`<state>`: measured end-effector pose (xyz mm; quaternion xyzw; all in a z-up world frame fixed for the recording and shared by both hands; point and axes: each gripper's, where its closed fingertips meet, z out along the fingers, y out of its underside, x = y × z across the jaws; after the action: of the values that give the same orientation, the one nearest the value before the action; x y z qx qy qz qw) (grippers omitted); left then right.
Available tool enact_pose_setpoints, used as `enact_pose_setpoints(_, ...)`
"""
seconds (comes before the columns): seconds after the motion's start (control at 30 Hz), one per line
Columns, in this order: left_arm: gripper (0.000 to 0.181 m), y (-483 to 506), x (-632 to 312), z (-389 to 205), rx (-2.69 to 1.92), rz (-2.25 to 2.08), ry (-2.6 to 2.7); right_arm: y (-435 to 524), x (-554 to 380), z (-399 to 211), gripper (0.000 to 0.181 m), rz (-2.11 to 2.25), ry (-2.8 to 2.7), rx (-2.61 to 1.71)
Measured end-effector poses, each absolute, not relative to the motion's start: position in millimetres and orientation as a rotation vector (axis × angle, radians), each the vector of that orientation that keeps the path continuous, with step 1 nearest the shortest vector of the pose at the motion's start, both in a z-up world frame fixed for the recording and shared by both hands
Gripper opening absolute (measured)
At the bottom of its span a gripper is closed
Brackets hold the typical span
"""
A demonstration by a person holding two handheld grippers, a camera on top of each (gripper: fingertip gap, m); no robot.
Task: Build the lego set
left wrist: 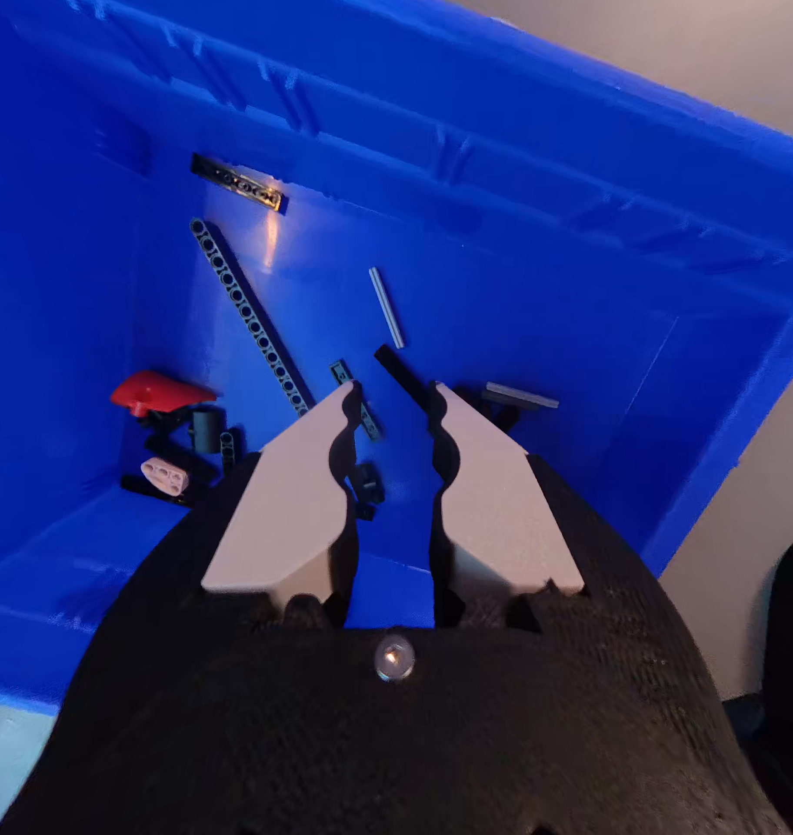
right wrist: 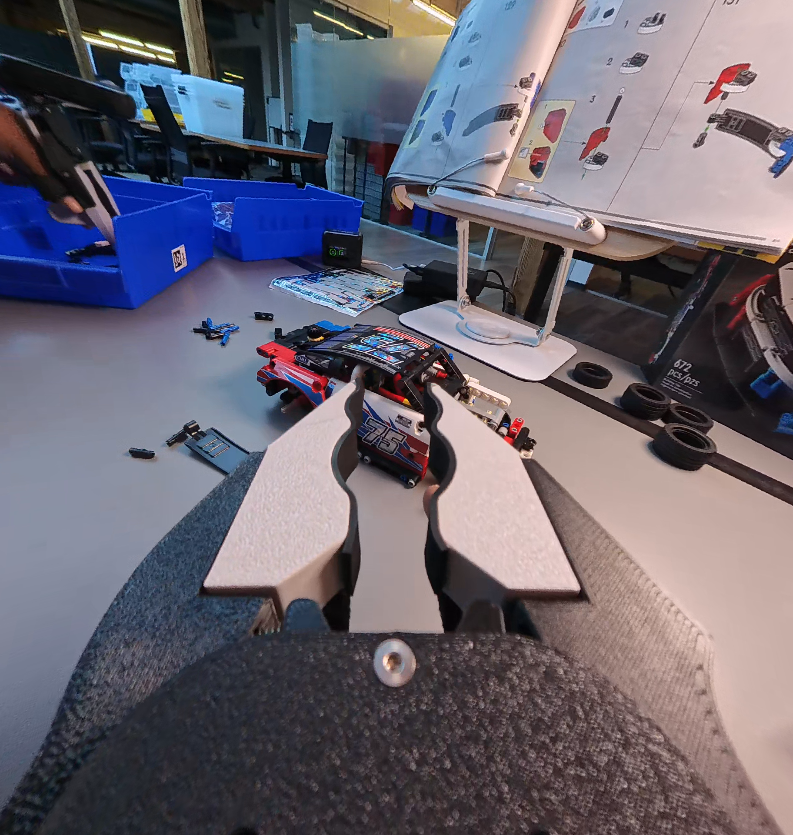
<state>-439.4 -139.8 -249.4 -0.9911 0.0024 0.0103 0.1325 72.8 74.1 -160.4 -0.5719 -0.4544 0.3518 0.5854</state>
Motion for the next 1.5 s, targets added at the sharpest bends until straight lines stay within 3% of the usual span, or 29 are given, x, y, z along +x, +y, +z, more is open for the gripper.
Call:
enact_pose_setpoints(0.3,0.025,-114,-442,-276,-2.901,0.062,0.036,75,72,-167,0.021,0.818,-1.079,-1.347)
enact_pose_setpoints(0.53,0.010,-112,-460,-274,-2.888,0.256,0.105,77,72,-169,0.020,0.815,-1.080,-1.355)
enact_pose_setpoints(0.93,0.042,-160,-382,-273,-2.978,-0.074,0.631,74,69,-172,0.019,0.813,-1.099,-1.357)
enact_pose_setpoints(1.5,0.014,-171,-411,-279,-2.997,0.235,0.669,77,72,-176,0.019,0.812,-1.095,-1.372)
